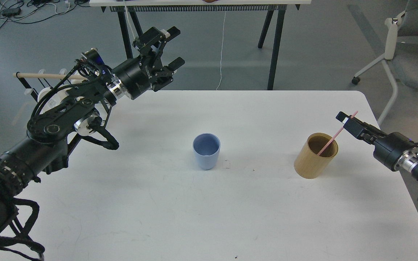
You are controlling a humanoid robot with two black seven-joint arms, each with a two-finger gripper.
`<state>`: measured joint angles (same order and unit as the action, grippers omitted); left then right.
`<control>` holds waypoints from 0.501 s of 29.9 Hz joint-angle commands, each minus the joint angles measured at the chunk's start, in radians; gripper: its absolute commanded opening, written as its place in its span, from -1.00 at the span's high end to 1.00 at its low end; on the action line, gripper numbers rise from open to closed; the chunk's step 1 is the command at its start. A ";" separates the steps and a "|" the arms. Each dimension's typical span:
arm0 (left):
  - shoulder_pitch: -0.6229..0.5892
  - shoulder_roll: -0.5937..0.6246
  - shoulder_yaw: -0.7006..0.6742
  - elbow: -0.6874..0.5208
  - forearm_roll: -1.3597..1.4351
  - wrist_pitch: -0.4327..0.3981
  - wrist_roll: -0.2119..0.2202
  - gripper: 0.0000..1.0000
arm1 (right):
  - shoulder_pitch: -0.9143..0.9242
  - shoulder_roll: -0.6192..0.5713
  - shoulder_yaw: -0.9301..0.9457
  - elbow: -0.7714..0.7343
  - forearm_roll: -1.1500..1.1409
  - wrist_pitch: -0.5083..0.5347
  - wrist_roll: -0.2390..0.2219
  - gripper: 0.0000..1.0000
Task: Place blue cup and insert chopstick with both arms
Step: 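Grasp the pink straw in the tan cup with the right gripper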
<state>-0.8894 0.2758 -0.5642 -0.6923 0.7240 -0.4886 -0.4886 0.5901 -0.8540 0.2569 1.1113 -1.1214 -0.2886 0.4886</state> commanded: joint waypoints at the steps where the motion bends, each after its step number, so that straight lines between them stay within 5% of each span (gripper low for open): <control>1: 0.004 -0.003 0.000 0.002 0.000 0.000 0.000 -0.98 | -0.003 -0.005 0.004 0.001 0.000 -0.020 0.000 0.50; 15: 0.017 -0.003 -0.005 0.004 -0.003 0.000 0.000 -0.98 | -0.009 -0.028 0.016 0.005 0.005 -0.034 0.000 1.00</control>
<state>-0.8739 0.2730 -0.5686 -0.6887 0.7223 -0.4888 -0.4887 0.5804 -0.8727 0.2685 1.1148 -1.1188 -0.3220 0.4886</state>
